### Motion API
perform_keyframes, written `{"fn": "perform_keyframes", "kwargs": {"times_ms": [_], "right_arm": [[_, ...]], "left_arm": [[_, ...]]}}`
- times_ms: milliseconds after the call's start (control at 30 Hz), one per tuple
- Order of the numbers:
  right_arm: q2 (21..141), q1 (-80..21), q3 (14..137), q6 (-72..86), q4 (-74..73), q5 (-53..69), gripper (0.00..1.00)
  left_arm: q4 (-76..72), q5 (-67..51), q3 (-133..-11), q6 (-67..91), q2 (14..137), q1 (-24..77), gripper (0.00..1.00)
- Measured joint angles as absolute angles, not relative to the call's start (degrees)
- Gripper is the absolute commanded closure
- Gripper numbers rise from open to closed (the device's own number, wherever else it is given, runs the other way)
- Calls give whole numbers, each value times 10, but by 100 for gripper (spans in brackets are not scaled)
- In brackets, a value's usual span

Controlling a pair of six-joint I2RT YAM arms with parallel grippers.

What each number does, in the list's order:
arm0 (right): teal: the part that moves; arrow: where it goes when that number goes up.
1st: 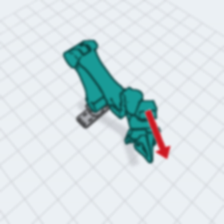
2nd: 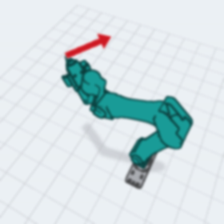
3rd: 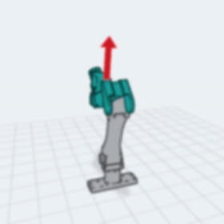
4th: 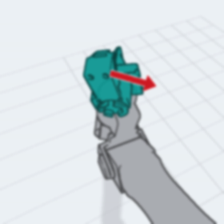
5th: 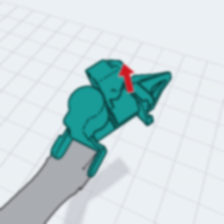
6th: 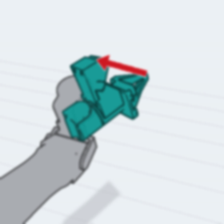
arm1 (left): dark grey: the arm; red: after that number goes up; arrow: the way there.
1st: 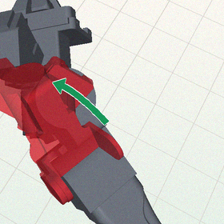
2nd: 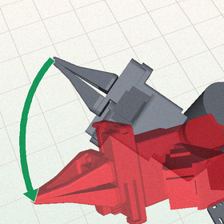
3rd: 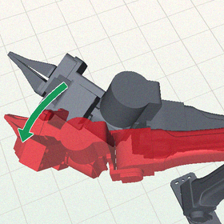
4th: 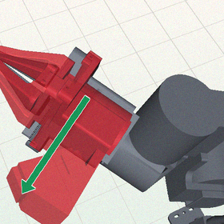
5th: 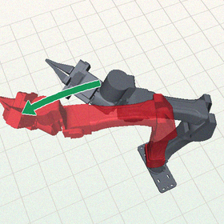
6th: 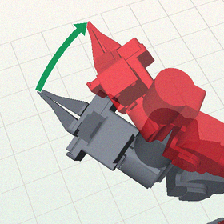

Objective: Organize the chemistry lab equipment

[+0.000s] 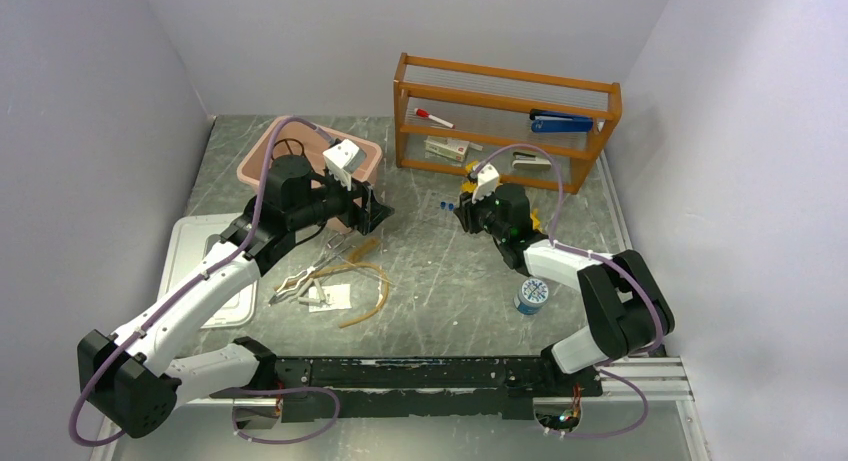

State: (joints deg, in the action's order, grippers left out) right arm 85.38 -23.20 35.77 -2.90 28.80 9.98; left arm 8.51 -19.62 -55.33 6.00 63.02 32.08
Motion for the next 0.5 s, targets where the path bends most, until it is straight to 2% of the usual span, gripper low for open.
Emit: {"fn": "perform_keyframes", "kwargs": {"times_ms": [500], "right_arm": [[797, -232, 391, 24, 212, 63, 52]], "left_arm": [[85, -196, -553, 63, 630, 321, 22]]}}
